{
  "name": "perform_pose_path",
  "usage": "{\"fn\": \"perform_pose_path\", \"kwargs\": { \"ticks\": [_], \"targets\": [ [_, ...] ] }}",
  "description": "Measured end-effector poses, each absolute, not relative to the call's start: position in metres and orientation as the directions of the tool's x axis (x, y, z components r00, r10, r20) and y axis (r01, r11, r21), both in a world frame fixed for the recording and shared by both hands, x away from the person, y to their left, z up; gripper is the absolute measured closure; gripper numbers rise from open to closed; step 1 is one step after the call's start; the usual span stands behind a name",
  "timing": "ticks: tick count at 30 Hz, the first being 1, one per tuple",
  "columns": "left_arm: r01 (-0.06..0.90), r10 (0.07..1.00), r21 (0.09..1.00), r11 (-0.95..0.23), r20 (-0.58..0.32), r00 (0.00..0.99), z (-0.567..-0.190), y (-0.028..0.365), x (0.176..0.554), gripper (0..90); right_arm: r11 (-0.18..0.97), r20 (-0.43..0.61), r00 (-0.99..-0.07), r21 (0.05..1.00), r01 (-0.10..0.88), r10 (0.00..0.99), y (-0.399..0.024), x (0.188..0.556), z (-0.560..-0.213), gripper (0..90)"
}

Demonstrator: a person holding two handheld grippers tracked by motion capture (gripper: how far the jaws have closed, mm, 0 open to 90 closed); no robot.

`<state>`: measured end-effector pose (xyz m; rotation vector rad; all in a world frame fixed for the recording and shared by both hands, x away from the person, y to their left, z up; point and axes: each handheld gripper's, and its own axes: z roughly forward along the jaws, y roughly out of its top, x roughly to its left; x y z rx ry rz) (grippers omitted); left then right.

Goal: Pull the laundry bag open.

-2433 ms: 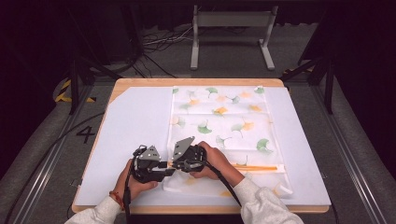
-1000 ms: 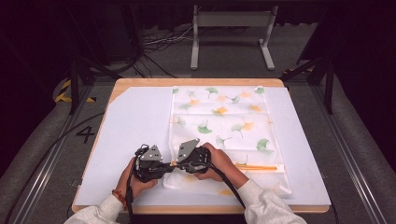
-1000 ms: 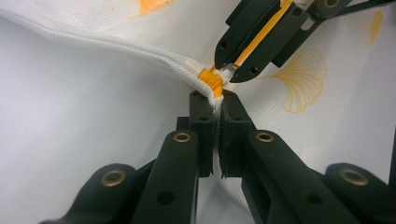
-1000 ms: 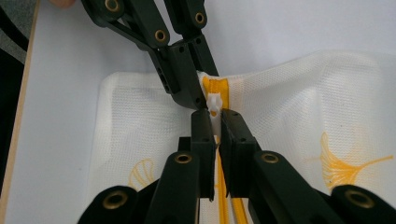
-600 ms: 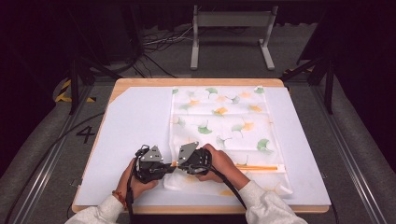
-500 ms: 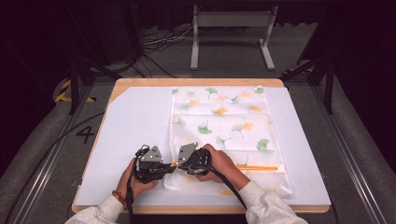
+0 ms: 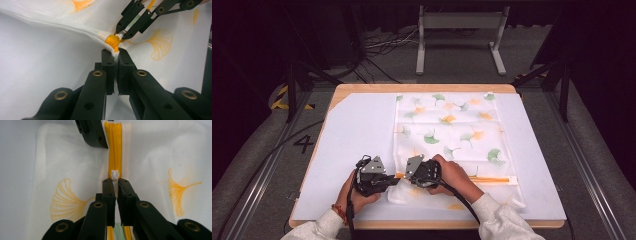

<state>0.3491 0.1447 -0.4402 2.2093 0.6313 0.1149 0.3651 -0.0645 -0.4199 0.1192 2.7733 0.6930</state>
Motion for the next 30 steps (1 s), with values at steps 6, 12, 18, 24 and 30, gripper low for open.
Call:
{"fn": "perform_pose_path", "kwargs": {
  "ticks": [6,12,18,24,30],
  "targets": [
    [0.404,0.481,0.74,-0.537,-0.125,0.868,-0.44,0.147,0.349,85.8,0.896,-0.243,-0.958,0.443,0.033,0.155,-0.075,0.367,-0.423,84.8],
    [0.404,0.48,0.741,-0.537,-0.125,0.868,-0.439,0.147,0.349,85.8,0.898,-0.244,-0.954,0.437,0.05,0.171,-0.086,0.367,-0.423,84.8],
    [0.402,0.479,0.739,-0.541,-0.122,0.869,-0.439,0.147,0.348,85.9,0.899,-0.244,-0.954,0.435,0.053,0.175,-0.091,0.367,-0.424,84.8],
    [0.402,0.476,0.738,-0.543,-0.124,0.871,-0.439,0.148,0.349,85.8,0.898,-0.242,-0.954,0.436,0.056,0.177,-0.094,0.367,-0.424,84.8],
    [0.403,0.479,0.74,-0.538,-0.125,0.869,-0.439,0.149,0.349,85.8,0.9,-0.243,-0.954,0.432,0.056,0.176,-0.095,0.367,-0.423,84.8]
  ]
}}
